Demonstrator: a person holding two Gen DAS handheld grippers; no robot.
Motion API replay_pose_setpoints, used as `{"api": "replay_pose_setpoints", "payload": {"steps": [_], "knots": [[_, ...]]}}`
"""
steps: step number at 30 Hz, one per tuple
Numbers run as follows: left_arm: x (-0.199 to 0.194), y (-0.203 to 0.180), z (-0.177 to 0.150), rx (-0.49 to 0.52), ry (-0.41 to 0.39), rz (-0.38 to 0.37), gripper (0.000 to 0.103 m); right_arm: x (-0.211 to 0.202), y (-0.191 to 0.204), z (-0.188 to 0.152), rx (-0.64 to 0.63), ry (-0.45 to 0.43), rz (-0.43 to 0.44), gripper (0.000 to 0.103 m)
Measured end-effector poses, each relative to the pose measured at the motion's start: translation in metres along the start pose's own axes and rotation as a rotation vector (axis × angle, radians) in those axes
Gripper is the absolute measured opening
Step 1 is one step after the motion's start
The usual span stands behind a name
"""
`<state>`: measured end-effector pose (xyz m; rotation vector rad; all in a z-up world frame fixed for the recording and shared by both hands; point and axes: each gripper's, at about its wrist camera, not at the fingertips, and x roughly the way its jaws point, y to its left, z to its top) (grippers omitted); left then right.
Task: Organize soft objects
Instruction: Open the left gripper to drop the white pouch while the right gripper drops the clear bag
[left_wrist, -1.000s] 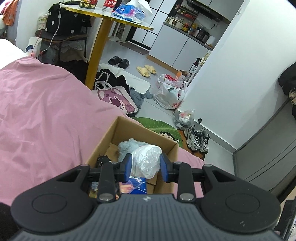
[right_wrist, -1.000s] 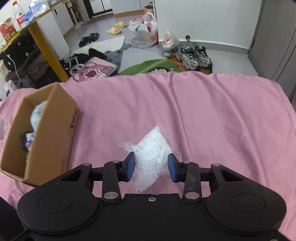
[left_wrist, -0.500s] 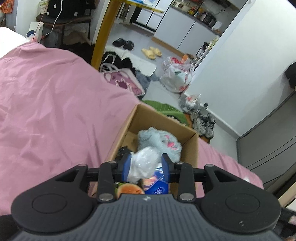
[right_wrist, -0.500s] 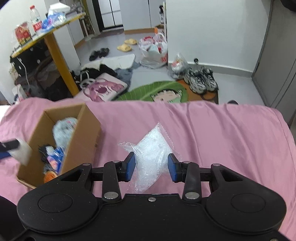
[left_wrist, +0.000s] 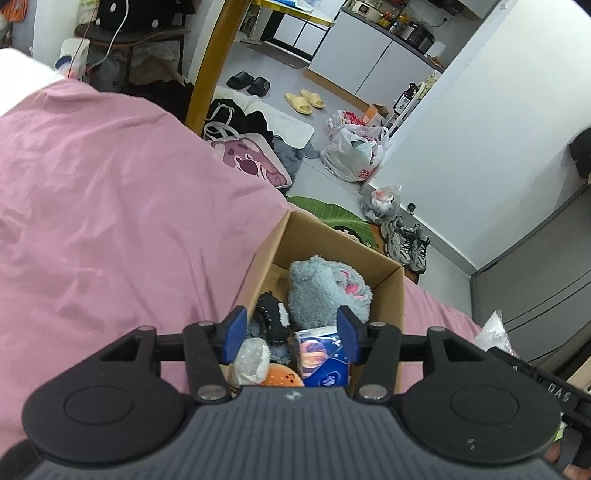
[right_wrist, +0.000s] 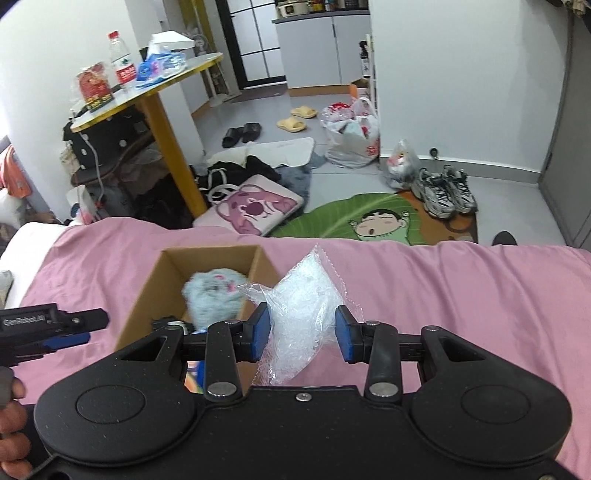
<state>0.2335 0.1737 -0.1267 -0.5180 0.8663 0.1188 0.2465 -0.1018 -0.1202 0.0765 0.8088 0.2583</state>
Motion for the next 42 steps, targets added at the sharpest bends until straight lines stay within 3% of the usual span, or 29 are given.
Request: {"api": "replay_pose_setpoints", "payload": {"steps": [7,12,14,16,33,36,42], "knots": [[-0.006,0.007,0.005,0.020,0.008,0.020,0.076,0.002,0.030,-0.006,-0.021,0.009,0.045,0.037],[-0.019,0.014,0.008,0.023,-0.004,0.023,0.080,0.001,0.048,-0.012,-0.005,-0.004,0.086,0.038],[-0.024,0.016,0.008,0.021,-0.011,0.026,0.080,0.000,0.052,-0.013,0.020,-0.016,0.115,0.043],[-0.031,0.018,0.009,0.023,-0.019,0.028,0.080,-0.002,0.049,-0.014,0.059,-0.016,0.117,0.066],[-0.084,-0.005,-0.012,0.163,-0.078,0.038,0.090,-0.068,0.016,-0.036,0.125,-0.096,0.119,0.084],[-0.091,-0.009,-0.018,0.177,-0.080,0.042,0.091,-0.085,0.011,-0.039,0.114,-0.120,0.128,0.094],[-0.113,-0.018,-0.025,0.190,-0.101,0.042,0.098,-0.120,0.002,-0.039,0.101,-0.169,0.143,0.101]]}}
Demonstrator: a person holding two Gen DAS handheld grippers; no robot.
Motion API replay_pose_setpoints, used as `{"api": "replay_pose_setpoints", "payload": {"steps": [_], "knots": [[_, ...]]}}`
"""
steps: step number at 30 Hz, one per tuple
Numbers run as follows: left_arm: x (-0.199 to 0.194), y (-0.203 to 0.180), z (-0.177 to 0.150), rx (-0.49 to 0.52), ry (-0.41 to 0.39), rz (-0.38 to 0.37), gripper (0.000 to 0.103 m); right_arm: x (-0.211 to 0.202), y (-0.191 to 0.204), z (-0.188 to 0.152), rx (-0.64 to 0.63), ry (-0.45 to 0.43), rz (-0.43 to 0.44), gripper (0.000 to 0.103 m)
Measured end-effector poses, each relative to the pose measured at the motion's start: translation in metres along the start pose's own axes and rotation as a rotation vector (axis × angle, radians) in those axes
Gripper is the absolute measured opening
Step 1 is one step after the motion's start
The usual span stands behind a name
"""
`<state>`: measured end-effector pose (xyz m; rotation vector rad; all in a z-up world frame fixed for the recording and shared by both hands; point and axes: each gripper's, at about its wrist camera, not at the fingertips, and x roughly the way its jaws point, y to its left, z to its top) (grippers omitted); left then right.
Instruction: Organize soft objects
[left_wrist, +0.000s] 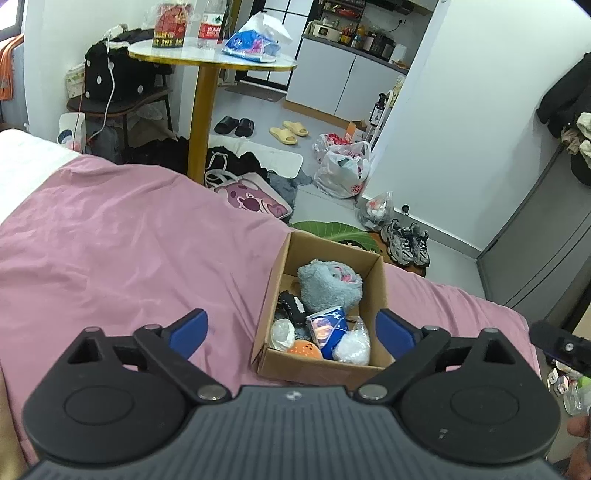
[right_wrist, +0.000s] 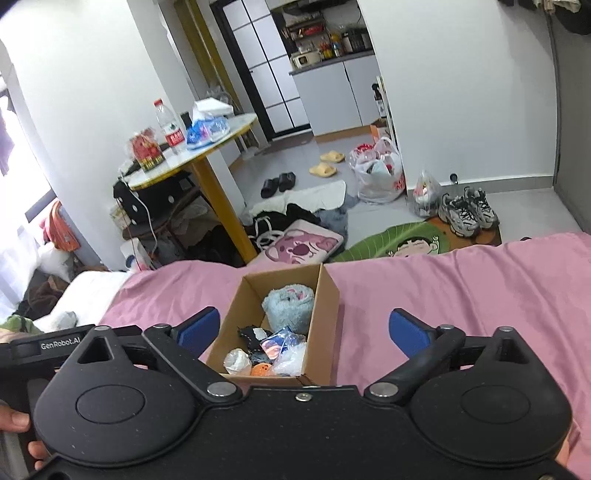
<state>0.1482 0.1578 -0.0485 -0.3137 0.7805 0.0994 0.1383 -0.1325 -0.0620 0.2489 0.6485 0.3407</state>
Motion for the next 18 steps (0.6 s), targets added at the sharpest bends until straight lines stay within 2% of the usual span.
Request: {"api": "replay_pose_setpoints", "payload": {"steps": [4,12,15,18], "knots": [[-0.018,-0.010,-0.001,0.033,-0.020,-0.013,0.102,-0.018,-0.005,-0.003,0.009,-0.013,0.011,0.103],[-0.045,-0.029,-0.012,0.079,-0.042,-0.035,0.102,-0.045,-0.012,-0.013,0.029,-0.026,0.026,0.103],[-0.050,-0.034,-0.018,0.090,-0.055,-0.026,0.102,-0.055,-0.012,-0.015,0.013,-0.039,0.010,0.103],[-0.051,-0.041,-0.020,0.085,-0.053,-0.019,0.102,-0.064,-0.012,-0.016,0.012,-0.057,0.035,0.103]]}}
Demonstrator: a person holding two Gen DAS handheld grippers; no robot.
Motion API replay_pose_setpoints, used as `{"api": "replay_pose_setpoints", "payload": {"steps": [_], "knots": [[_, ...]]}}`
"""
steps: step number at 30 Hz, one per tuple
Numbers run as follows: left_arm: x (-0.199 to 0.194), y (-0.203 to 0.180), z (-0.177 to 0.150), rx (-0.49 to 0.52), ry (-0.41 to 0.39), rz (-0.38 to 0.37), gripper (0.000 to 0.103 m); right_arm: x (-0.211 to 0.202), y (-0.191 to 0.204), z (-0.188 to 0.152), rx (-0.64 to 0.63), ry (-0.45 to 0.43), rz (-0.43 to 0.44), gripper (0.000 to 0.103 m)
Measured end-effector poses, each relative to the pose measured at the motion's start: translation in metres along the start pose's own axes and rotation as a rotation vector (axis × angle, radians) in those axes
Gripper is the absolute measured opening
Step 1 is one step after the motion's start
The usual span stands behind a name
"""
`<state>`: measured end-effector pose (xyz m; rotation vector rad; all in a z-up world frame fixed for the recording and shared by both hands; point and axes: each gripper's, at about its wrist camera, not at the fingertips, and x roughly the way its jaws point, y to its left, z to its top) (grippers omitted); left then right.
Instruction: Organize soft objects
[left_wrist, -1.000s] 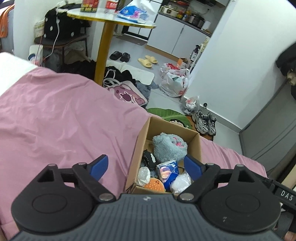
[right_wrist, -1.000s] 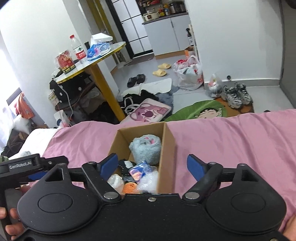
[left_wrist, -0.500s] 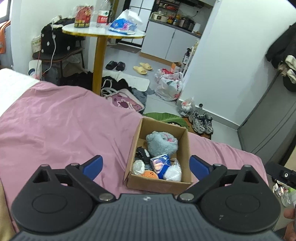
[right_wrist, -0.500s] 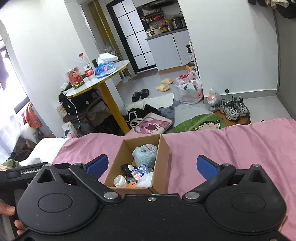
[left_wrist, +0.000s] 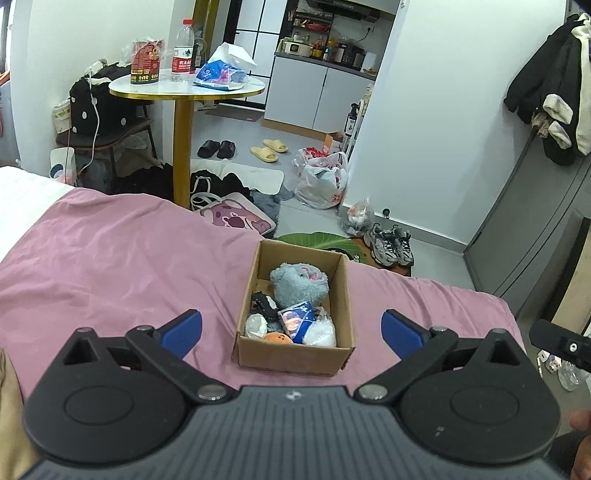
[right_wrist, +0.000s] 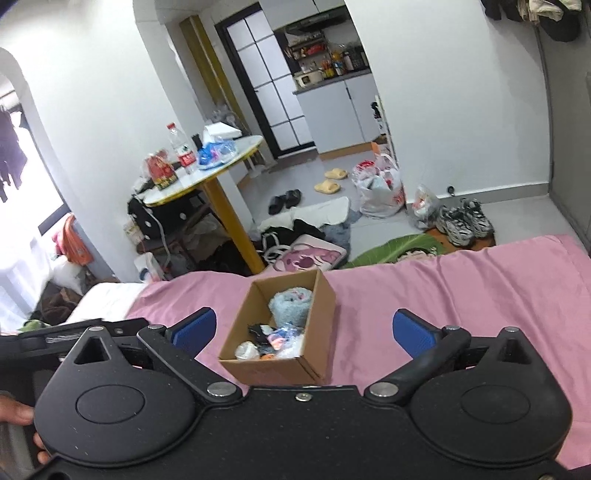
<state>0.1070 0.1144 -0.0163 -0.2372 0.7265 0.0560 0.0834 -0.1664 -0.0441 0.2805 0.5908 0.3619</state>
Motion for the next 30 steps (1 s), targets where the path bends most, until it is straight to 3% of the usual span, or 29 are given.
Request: {"api": "replay_pose_setpoints", "payload": {"steps": [11,30], "knots": [[-0.024,-0.005,0.002,0.015,-0.054,-0.006,0.102,-0.015,0.002,-0.003,-0.001,-0.017,-0.008,0.103],[-0.032,-0.014,-0.018,0.091,-0.001,0.026,0.102,-0.026,0.016,-0.012,-0.081,0.046,-0.006,0.103]]}}
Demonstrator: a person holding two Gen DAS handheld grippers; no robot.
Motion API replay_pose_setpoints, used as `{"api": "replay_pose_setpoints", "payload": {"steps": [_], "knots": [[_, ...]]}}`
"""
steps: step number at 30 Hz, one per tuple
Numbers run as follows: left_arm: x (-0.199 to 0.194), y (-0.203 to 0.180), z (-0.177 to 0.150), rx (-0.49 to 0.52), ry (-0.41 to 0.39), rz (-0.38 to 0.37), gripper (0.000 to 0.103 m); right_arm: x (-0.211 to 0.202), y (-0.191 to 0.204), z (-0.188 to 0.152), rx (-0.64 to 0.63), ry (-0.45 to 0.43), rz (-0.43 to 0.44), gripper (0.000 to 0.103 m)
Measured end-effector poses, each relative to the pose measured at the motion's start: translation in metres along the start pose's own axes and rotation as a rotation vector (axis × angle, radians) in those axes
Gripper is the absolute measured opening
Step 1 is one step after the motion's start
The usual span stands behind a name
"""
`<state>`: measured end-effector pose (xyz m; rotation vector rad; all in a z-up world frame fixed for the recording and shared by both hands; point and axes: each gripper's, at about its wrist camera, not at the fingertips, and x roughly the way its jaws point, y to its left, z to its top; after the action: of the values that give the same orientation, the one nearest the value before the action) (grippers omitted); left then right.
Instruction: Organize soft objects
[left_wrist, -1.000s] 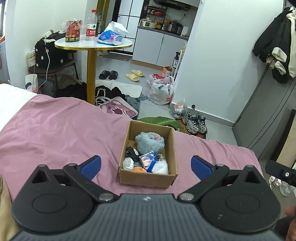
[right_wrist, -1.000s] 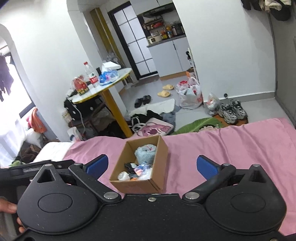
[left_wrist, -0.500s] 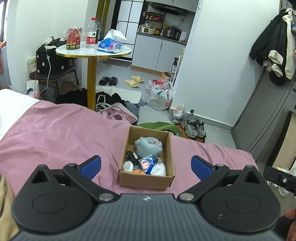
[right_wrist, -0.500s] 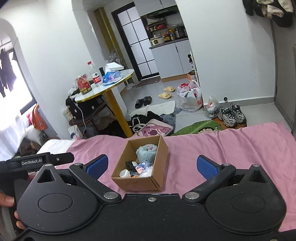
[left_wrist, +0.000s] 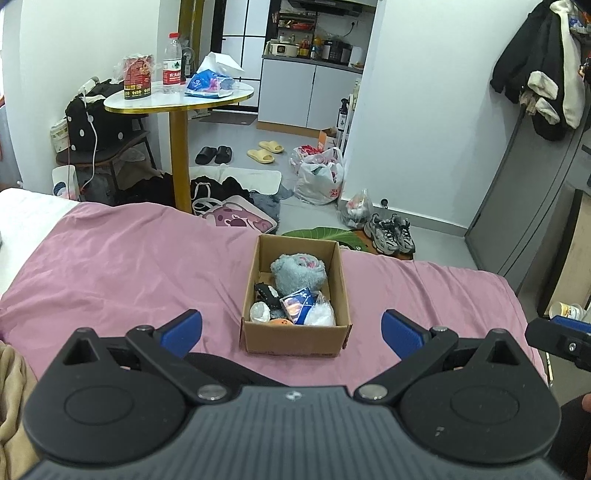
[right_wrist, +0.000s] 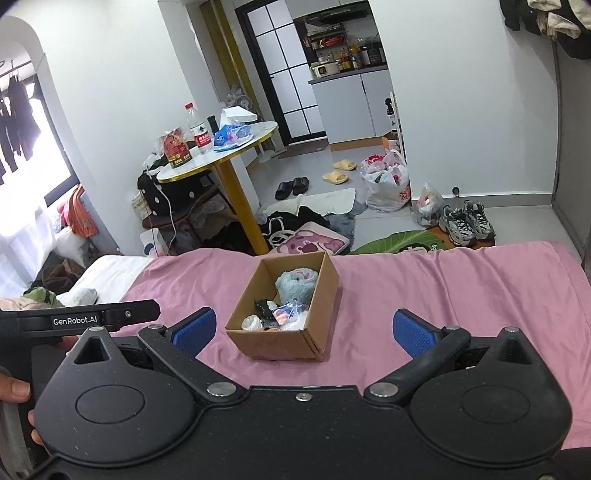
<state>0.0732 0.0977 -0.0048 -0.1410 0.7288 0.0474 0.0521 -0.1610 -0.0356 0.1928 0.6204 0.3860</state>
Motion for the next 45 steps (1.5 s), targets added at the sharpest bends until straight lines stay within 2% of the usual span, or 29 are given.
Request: {"api": "replay_pose_setpoints", "payload": {"steps": [29,45], "knots": [[-0.010,-0.002,-0.011,0.023,0.012,0.012,0.102,-0.001,0.001,-0.005,-0.045,0.042,-0.004,0.103],[-0.015,0.001,-0.012,0.024,0.005,0.017,0.102,0.004,0.003,-0.008,-0.066,0.068,-0.050,0.103]]}}
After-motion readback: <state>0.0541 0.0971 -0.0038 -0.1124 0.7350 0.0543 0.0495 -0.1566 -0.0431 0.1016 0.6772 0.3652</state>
